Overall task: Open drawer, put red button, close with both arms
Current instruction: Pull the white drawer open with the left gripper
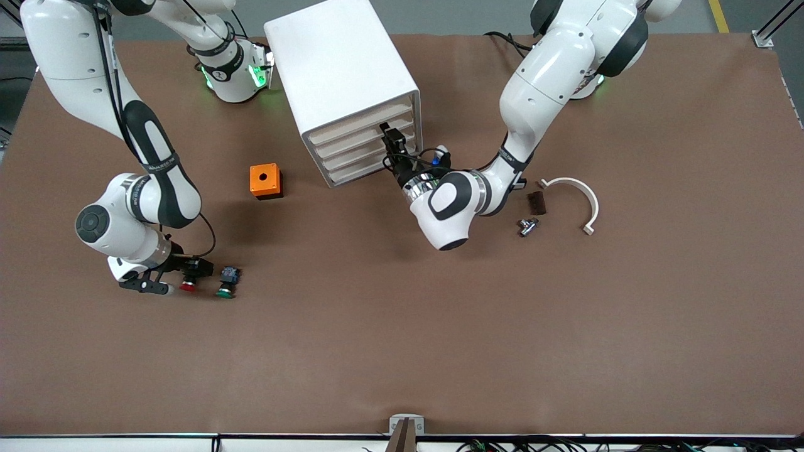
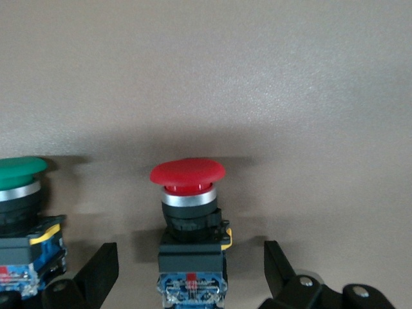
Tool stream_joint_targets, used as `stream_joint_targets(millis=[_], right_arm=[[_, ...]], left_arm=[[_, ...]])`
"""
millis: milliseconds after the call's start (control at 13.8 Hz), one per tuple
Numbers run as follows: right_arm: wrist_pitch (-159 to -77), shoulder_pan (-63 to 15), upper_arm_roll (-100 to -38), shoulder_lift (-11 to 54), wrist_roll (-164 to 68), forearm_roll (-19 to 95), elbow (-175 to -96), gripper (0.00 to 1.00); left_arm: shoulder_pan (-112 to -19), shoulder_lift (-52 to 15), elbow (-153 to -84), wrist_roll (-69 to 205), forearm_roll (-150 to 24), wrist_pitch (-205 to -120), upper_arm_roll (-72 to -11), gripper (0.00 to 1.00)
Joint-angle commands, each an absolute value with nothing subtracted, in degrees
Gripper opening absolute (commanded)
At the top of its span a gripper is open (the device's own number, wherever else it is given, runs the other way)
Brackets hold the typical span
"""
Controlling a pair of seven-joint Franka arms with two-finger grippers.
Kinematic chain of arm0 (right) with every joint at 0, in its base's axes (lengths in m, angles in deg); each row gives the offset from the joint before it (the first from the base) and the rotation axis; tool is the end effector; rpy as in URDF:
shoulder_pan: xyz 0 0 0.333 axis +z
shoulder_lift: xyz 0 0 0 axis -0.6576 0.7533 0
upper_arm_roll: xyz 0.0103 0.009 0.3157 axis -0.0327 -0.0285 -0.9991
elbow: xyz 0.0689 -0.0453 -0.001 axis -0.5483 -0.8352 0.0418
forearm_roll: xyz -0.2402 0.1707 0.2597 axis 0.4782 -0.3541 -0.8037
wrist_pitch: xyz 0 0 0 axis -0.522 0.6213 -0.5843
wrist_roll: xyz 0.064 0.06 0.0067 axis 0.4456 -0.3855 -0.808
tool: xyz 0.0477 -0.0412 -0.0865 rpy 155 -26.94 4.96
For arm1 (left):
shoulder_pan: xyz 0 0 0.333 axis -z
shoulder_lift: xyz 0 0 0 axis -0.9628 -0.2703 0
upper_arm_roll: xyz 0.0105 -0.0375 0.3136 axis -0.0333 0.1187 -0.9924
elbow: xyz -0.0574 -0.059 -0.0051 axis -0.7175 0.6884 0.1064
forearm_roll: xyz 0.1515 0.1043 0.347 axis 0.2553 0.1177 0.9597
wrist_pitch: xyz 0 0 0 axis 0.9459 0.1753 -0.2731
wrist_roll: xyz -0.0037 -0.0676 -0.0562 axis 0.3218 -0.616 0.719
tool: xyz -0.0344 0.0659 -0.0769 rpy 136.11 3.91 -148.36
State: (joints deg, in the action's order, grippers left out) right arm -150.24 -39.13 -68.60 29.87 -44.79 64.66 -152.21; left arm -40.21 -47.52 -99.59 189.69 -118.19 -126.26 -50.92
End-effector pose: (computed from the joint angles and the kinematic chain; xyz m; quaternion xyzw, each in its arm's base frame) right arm 0.6019 -0.0427 0.1714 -0.9961 0.0855 -0.0058 0.0216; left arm 0.4187 -0.5090 0.1655 -0.4155 -0.6049 0.5906 0.3356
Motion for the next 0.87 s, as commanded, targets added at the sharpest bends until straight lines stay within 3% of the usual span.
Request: stream_joint_targets(millis=[0, 362, 796], right_arm=[[-150.3, -39.1, -68.7, 30.1, -44.7, 63.1, -152.2, 1.0], [-150.3, -39.4, -68.7, 30.1, -44.7, 63.1, -152.2, 1.0], [-150.3, -39.5, -68.7, 30.1, -44.9, 63.1, -150.8, 0.99]], left_arm=[[-39.1, -47.7, -99.4, 190.8, -119.6, -125.7, -51.1, 0.21], [-39.0, -48.0, -99.4, 192.1, -119.7, -125.7, -51.1, 0.06], [-42.1, -48.0, -99.2, 192.2, -119.7, -125.8, -51.2, 0.06]])
